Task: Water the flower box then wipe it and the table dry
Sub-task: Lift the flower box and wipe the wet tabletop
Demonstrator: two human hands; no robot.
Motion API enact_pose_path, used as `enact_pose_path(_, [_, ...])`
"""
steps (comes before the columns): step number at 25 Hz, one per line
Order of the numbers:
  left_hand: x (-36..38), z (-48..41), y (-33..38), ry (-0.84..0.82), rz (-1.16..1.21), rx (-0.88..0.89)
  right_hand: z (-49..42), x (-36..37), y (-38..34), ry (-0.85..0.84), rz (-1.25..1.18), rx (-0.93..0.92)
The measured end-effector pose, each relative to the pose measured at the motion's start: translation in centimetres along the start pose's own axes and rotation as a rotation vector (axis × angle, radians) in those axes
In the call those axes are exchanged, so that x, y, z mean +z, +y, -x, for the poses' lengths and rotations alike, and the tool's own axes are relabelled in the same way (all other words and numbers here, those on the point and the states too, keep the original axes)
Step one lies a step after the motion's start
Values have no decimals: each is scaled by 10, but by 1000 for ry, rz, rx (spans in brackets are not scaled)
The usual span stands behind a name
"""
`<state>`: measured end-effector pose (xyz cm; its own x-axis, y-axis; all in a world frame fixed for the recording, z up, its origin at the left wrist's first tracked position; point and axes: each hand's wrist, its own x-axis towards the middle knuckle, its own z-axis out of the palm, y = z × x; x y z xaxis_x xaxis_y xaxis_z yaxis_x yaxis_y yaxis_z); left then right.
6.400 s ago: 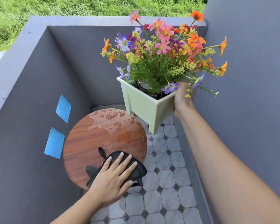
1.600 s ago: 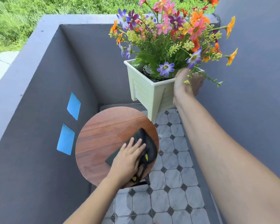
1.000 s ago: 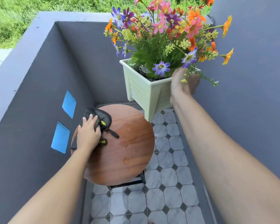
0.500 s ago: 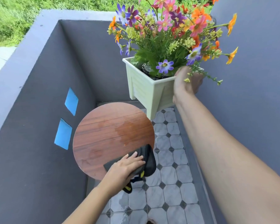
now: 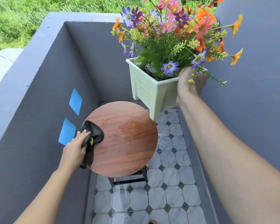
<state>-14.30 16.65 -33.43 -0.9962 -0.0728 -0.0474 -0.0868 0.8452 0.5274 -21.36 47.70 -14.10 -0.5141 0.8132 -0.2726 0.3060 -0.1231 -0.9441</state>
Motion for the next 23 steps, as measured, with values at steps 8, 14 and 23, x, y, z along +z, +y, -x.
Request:
enact_pose_path(8, [68,19,96,-373,-120,554,9,-5,-4,-22,-33,18])
enact_pose_path(14, [47,74,35,-254,-139,627,-3,-7,-4,-12,-25,-2])
enact_pose_path(23, [34,-61,45,-2,-110,35,-18,0,0,12,-5,-2])
